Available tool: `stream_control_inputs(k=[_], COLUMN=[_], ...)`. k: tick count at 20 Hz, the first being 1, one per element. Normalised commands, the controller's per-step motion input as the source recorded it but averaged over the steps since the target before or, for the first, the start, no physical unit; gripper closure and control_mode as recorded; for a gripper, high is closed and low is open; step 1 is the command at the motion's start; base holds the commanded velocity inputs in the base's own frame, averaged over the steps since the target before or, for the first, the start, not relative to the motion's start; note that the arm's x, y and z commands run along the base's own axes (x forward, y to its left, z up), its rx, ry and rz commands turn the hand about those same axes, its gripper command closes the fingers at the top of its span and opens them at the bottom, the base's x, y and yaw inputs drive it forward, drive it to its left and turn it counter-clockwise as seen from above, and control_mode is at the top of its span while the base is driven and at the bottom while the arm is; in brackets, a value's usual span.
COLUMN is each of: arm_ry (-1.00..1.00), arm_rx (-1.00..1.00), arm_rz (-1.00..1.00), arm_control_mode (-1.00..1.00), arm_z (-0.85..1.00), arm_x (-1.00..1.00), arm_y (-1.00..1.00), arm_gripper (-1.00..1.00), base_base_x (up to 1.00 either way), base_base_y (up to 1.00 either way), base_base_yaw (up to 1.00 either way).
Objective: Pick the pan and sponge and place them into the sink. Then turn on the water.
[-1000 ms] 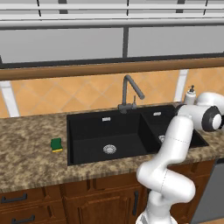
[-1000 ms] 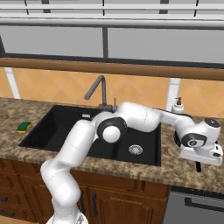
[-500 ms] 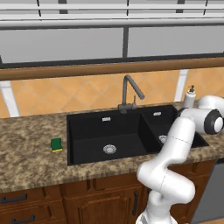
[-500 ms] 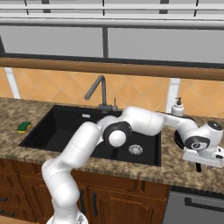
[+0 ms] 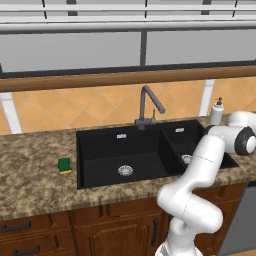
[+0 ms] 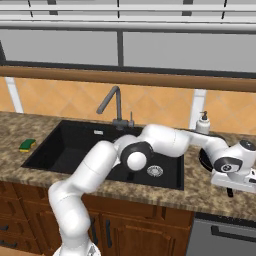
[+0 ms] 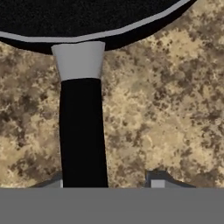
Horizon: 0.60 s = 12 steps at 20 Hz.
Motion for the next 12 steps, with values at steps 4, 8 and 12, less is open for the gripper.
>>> stream_control_inputs(k=[4,8,12], arm_ry=[0.00,-0.01,0.00], arm_rx=[0.00,-0.01,-0.01], arm_rz=[0.00,0.00,0.00], arm_control_mode=[-1.00,-1.00,-1.00], arm_z=[0.00,0.06,0.35], arm_x=[0.00,-0.14,-0.37], arm_y=[0.00,0.22,0.15], arm_gripper=[1.00,1.00,1.00], base_base_x=[0.00,0.00,0.00], base_base_y=[0.00,0.00,0.00], base_base_yaw=[0.00,0.00,0.00])
